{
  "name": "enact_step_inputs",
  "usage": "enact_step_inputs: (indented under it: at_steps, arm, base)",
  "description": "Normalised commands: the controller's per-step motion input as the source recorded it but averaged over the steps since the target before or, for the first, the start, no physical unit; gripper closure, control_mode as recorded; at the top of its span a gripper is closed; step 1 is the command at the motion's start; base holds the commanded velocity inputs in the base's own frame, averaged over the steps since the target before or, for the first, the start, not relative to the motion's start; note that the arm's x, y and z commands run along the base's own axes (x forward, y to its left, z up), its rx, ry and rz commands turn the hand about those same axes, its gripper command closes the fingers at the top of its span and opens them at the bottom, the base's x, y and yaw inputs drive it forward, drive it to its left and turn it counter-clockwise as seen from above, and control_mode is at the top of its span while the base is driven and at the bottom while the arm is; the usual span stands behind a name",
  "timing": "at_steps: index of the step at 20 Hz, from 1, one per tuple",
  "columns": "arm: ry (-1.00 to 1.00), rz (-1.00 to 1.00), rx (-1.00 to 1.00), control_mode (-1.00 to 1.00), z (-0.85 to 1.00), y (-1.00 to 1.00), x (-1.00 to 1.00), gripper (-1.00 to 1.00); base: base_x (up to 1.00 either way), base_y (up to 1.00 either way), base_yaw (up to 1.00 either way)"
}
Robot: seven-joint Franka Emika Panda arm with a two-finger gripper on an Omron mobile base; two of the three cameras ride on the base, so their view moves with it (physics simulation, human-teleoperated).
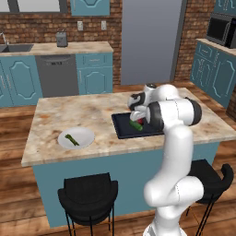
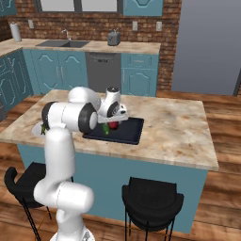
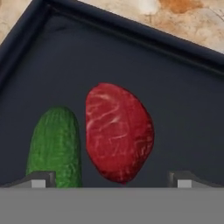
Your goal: Create a steak meal by picking up the steak and asparagus from the tray and placing them on the plate. Leave the cucumber on the tray.
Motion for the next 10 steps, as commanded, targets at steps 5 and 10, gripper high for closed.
enact_step_inputs:
  at_steps: [5,10]
  arm:
    - [0.01,0.0,0.0,-1.0,-0.09,-0.06,0.4,-1.0]
    - [0.0,0.01,0.0,-1.0,-0.27,-0.01,0.31,-1.0]
  base:
    - [0.0,0.0,0.0]
    - [0.0,0.0,0.0]
